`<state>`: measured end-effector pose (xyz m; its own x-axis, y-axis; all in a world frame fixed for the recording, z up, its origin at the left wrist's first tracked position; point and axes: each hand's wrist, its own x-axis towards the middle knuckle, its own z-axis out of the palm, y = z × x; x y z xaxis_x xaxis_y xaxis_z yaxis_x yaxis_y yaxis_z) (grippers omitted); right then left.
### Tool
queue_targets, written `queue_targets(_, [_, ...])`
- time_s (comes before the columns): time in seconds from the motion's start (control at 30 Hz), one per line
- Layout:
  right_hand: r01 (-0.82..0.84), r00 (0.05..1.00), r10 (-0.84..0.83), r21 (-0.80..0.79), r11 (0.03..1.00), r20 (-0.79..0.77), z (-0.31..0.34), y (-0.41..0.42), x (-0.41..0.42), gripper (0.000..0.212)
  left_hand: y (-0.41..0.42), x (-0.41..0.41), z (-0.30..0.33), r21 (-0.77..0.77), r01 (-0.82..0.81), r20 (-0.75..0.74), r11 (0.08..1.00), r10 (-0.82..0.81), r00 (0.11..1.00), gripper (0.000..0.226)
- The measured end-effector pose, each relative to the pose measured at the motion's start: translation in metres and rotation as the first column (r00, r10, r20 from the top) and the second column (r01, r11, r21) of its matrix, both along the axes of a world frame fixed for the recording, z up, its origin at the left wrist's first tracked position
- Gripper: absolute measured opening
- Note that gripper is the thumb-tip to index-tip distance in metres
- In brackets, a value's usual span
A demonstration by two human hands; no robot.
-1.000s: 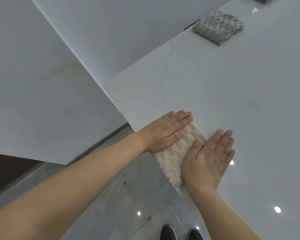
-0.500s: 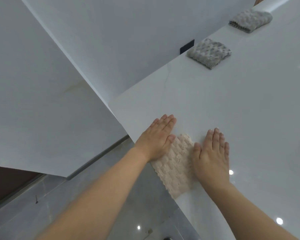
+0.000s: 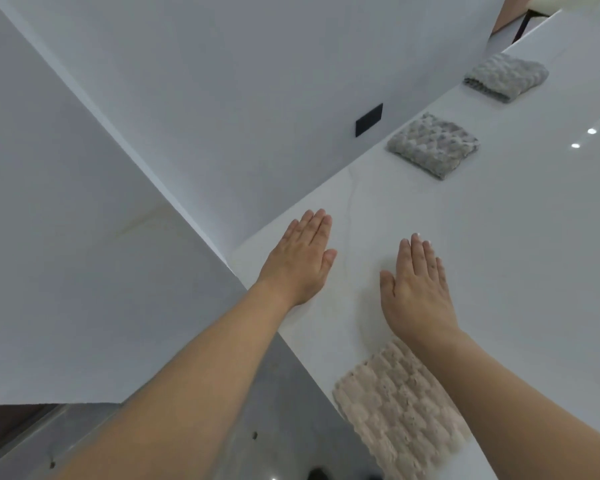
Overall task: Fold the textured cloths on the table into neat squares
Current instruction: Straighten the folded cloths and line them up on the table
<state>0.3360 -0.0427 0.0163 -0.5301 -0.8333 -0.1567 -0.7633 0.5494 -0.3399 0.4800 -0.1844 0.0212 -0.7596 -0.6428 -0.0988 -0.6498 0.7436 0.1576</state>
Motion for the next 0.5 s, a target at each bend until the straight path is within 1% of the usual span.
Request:
queue_targets(0.23, [0.067, 0.998, -0.067, 0.024, 0.997, -0.005, -0.019, -0.030, -0.025, 0.063, -0.044, -0.019, -0.020, -0.019, 0.080, 0.100, 0.997, -0.078, 0.992, 0.061])
queue_targets(0.4, [0.121, 0.993, -0.121, 0.023, 0.992, 0.009, -0.033, -0.056, -0.031, 0.063, -0.075, -0.041, -0.032, -0.031, 0.147, 0.101, 0.989, -0.143, 0.985, 0.061])
queue_targets(0.5, [0.197, 0.980, -0.197, 0.006, 0.980, 0.009, -0.036, -0.071, -0.034, 0.063, -0.097, -0.052, -0.035, -0.044, 0.220, 0.110, 0.975, -0.214, 0.971, 0.062])
